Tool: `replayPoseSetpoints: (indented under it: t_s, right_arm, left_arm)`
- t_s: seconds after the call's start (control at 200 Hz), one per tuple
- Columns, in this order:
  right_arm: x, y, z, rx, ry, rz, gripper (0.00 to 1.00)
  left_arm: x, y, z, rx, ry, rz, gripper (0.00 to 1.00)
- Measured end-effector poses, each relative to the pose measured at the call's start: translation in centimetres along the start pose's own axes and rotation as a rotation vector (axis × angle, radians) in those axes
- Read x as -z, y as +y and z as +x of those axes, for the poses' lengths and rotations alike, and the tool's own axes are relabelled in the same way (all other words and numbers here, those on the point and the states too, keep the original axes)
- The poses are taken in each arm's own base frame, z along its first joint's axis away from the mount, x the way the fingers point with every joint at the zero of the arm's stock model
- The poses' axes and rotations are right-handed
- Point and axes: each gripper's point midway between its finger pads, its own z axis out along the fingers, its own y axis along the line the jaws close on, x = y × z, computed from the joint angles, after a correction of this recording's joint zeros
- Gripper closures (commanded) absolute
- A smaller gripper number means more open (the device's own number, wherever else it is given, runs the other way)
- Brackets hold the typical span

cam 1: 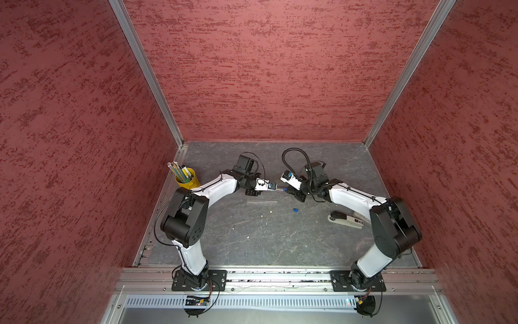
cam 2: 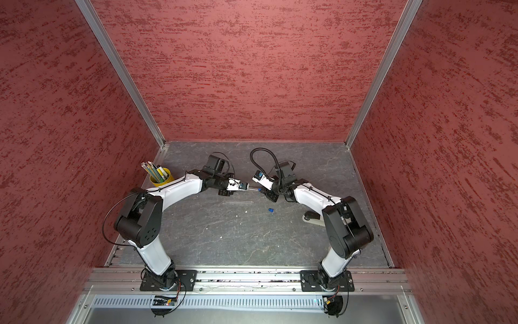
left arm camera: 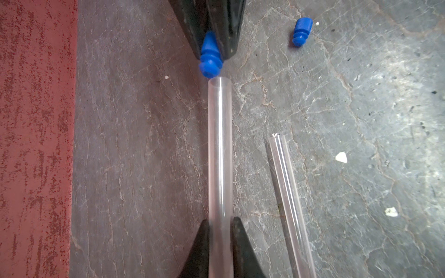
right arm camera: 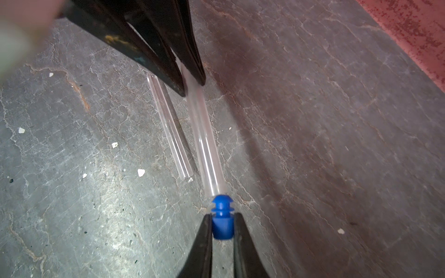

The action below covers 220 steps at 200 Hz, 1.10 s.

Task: Insert stoppers into test tubes
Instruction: Insert the stopper into the test tube.

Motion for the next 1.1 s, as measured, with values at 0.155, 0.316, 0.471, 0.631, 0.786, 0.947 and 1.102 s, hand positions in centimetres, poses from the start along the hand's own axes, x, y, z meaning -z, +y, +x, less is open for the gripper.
replayPoseSetpoints:
  t_s: [0.155, 0.316, 0.471, 0.631, 0.786, 0.947, 1.102]
  right_arm:
    - [0.0, 0.0, 0.2, -0.001, 0.007, -0.001, 0.85]
    - [-0.2, 0.2, 0.6, -0.010, 0.023, -0.011, 0.85]
    - [-0.2, 0.3, 0.8, -0.012, 0.026, -0.014, 0.86]
    - [-0.2, 0.3, 0.8, -0.012, 0.027, -0.014, 0.86]
    - [-0.2, 0.3, 0.8, -0.012, 0.027, -0.014, 0.86]
    - [-0.2, 0.3, 0.7, -0.011, 0.024, -0.013, 0.86]
    - [-0.5, 0.3, 1.0, -0.015, 0.031, -0.019, 0.86]
  left_arm:
    - [0.0, 0.0, 0.0, -0.001, -0.001, -0.001, 0.84]
    - [0.0, 0.2, -0.1, -0.004, -0.003, -0.006, 0.84]
    - [0.0, 0.3, -0.1, -0.008, -0.005, -0.012, 0.84]
    - [0.0, 0.3, -0.1, -0.009, -0.006, -0.013, 0.84]
    - [0.0, 0.3, -0.1, -0.009, -0.006, -0.013, 0.84]
    - [0.0, 0.3, -0.1, -0.009, -0.006, -0.013, 0.84]
    - [0.0, 0.4, -0.2, -0.010, -0.007, -0.014, 0.84]
